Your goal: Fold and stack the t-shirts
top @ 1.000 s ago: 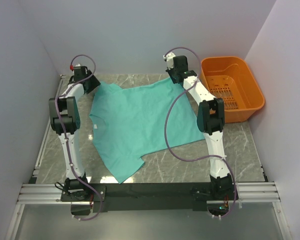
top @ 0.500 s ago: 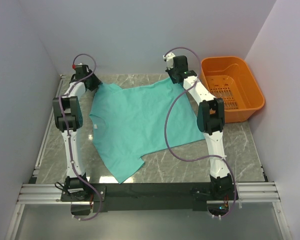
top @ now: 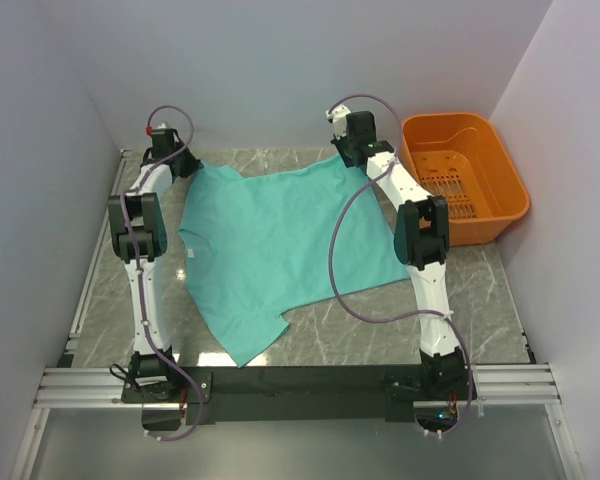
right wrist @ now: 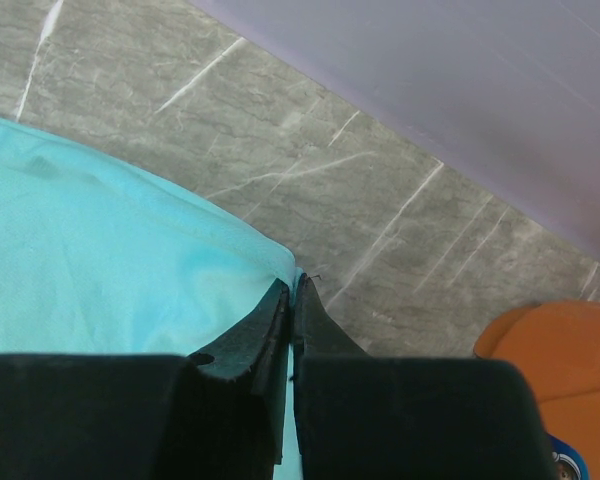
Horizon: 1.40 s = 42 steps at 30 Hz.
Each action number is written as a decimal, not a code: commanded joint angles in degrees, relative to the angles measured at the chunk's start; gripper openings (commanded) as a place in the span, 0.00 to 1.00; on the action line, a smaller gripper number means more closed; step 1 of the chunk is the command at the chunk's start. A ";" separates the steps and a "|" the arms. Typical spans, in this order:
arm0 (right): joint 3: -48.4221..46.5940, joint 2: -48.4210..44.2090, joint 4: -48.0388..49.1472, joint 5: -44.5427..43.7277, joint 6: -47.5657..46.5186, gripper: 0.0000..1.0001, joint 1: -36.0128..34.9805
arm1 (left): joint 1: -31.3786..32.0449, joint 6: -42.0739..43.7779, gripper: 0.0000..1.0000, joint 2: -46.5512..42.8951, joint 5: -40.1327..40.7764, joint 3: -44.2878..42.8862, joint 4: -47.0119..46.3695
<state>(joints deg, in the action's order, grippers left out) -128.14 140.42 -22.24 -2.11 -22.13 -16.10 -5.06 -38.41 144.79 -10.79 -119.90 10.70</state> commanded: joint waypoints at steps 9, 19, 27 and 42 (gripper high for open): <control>-1.68 -1.99 0.53 3.69 2.62 0.00 1.16 | 0.31 13.18 0.01 -17.78 -10.65 22.85 -29.58; 1.57 -4.98 0.97 8.70 -0.54 0.00 2.83 | 0.40 23.73 0.01 -25.43 -17.60 36.92 -43.92; 7.54 -9.81 2.46 13.26 -6.08 0.00 3.70 | 0.40 29.88 0.01 -29.04 -21.81 40.44 -45.32; 12.03 -14.39 2.29 18.63 -9.77 0.00 5.55 | -0.04 34.46 0.01 -33.70 -30.78 47.56 -54.99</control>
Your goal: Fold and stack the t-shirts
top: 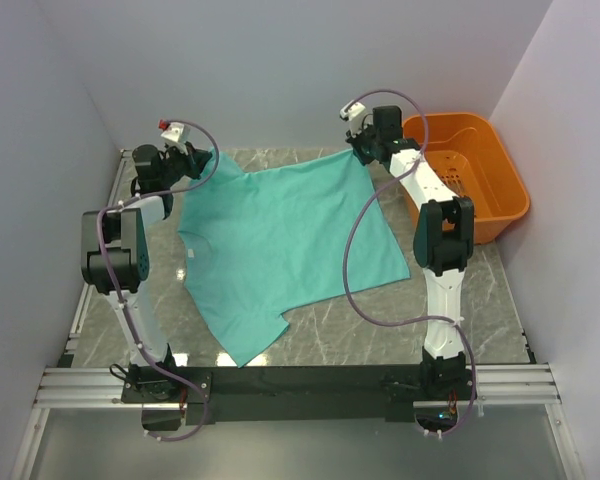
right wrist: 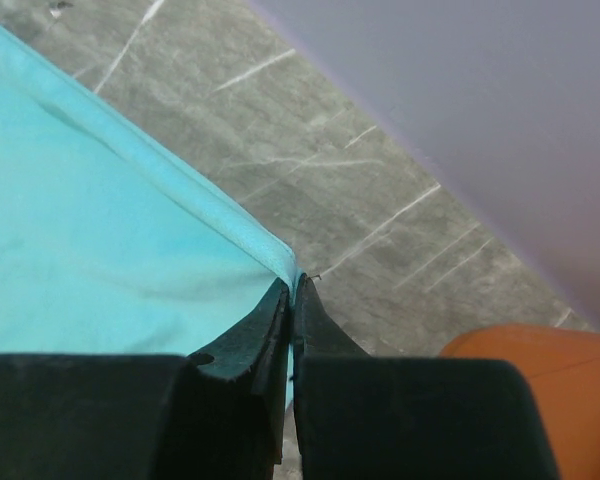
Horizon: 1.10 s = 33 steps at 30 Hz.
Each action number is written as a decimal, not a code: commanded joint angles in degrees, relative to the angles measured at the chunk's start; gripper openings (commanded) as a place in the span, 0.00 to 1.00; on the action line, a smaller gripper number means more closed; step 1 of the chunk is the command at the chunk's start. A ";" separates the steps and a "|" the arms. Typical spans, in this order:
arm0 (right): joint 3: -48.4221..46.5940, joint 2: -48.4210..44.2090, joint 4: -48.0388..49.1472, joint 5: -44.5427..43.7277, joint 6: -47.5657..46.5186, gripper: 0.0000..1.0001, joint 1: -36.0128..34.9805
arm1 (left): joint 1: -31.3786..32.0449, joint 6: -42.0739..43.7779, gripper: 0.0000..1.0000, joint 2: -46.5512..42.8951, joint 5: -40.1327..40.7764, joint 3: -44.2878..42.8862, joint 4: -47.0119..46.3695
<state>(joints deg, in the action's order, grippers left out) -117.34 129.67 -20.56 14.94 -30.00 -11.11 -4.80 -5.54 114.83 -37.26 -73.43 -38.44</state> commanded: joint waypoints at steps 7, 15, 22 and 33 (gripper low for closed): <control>1.50 -2.32 -0.27 0.97 -3.14 0.00 0.57 | -0.30 3.34 0.01 -6.54 -8.88 4.60 -7.09; 2.90 -3.19 -0.01 1.50 -3.93 0.00 0.74 | -0.30 8.17 0.01 -11.46 -12.57 9.35 -6.22; 5.98 -5.39 0.08 3.07 -5.15 0.00 1.36 | -0.39 12.39 0.01 -15.24 -13.72 12.34 -2.44; 11.25 -8.99 2.54 3.34 -4.28 0.00 2.85 | -0.30 16.35 0.01 -18.41 -13.20 15.33 1.43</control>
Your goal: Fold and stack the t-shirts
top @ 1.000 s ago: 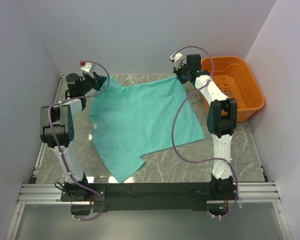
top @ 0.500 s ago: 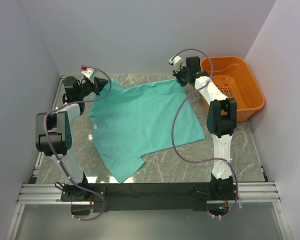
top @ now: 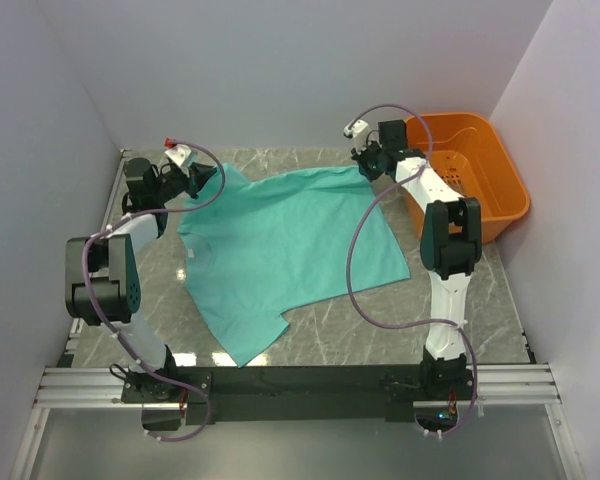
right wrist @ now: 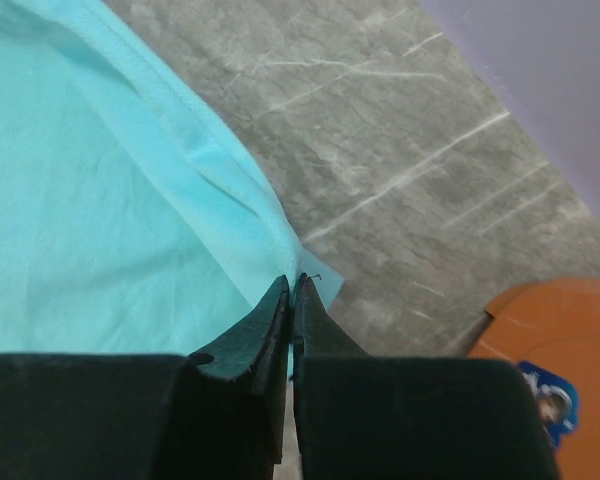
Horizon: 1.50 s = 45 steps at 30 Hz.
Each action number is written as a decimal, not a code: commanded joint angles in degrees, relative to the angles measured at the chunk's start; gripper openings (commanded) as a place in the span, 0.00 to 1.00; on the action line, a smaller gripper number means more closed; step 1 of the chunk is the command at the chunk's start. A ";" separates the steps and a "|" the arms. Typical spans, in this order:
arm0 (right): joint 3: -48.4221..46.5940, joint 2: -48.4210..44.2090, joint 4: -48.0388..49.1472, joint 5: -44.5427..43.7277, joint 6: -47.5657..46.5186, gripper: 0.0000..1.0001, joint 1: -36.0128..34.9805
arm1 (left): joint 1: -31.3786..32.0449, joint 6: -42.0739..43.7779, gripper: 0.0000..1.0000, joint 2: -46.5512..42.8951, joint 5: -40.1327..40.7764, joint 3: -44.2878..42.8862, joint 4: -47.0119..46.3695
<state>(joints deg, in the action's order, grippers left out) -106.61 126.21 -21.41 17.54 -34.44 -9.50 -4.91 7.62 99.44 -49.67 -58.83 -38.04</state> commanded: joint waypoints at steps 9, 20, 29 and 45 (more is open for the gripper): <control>2.81 -6.33 4.27 -0.49 -0.46 0.00 1.85 | -0.28 5.65 0.01 -4.25 0.37 3.19 1.83; 4.56 -5.71 5.15 -2.42 -0.72 0.00 2.03 | -0.28 7.50 0.01 -7.94 1.68 7.05 1.57; 8.17 -7.12 6.55 -2.69 -1.33 0.02 2.11 | -0.19 7.32 0.01 -9.35 2.21 9.25 1.04; 10.54 -8.00 8.40 -3.83 -0.55 0.06 2.20 | -0.28 8.03 0.01 -9.96 1.77 10.14 3.32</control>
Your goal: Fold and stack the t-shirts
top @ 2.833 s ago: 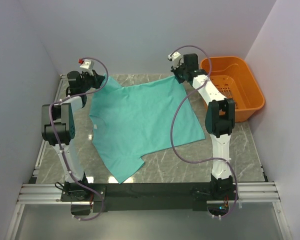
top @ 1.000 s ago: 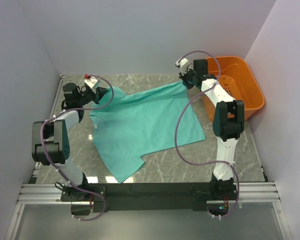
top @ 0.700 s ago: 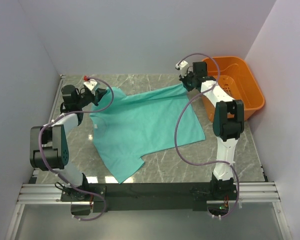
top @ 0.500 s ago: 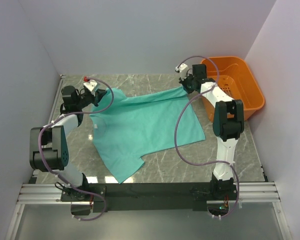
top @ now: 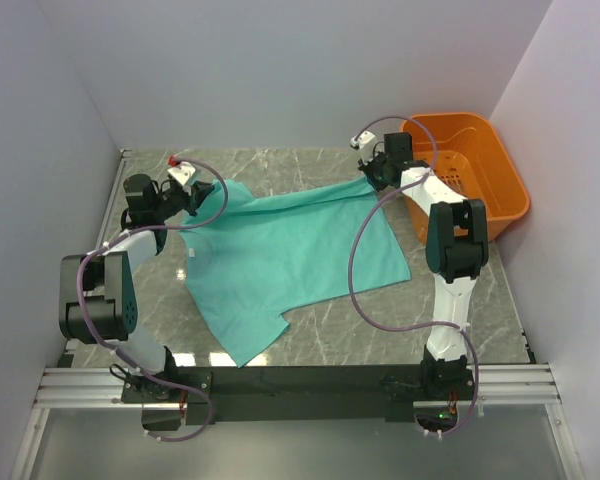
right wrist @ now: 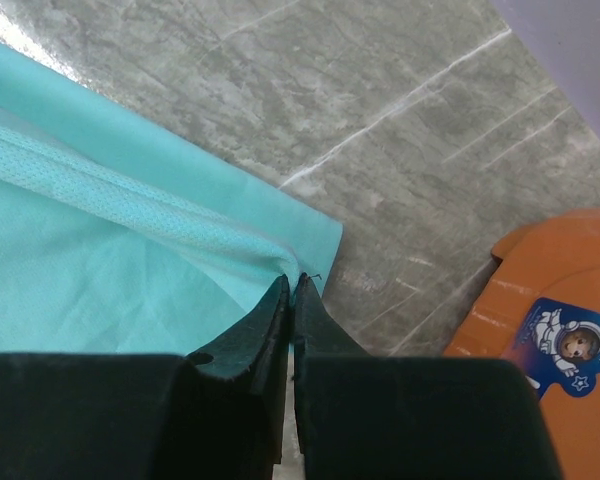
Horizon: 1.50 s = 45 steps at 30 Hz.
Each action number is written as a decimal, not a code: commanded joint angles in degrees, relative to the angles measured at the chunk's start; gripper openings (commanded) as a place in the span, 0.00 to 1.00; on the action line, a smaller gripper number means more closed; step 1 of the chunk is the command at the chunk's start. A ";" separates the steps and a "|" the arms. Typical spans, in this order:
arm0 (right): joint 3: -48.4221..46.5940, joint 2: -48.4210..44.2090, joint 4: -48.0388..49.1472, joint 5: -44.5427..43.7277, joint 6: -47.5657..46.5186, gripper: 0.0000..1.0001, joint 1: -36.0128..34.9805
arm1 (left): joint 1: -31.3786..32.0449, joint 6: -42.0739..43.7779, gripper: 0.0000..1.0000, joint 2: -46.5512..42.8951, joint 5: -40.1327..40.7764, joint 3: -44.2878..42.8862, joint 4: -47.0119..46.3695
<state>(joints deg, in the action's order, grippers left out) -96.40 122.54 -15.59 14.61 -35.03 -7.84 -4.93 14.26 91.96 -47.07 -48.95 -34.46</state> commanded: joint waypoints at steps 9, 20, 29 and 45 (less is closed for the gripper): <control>0.25 -4.42 3.11 -1.52 1.10 0.07 0.54 | 0.45 3.93 0.01 -3.10 0.22 0.87 3.34; 1.57 -5.65 2.41 -1.60 1.10 0.08 0.54 | 1.76 8.06 0.01 -6.44 2.95 4.21 7.38; 6.83 -10.82 0.74 0.24 -1.36 0.48 0.45 | 4.40 14.12 0.18 -9.78 6.29 5.00 16.52; 11.65 -27.08 -16.04 21.22 4.87 0.58 0.54 | 7.48 2.91 0.65 -25.52 15.50 10.46 15.47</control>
<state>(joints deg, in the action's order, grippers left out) -86.89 100.18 -26.04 27.42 -32.86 -7.70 2.61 23.68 67.40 -36.25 -38.26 -16.75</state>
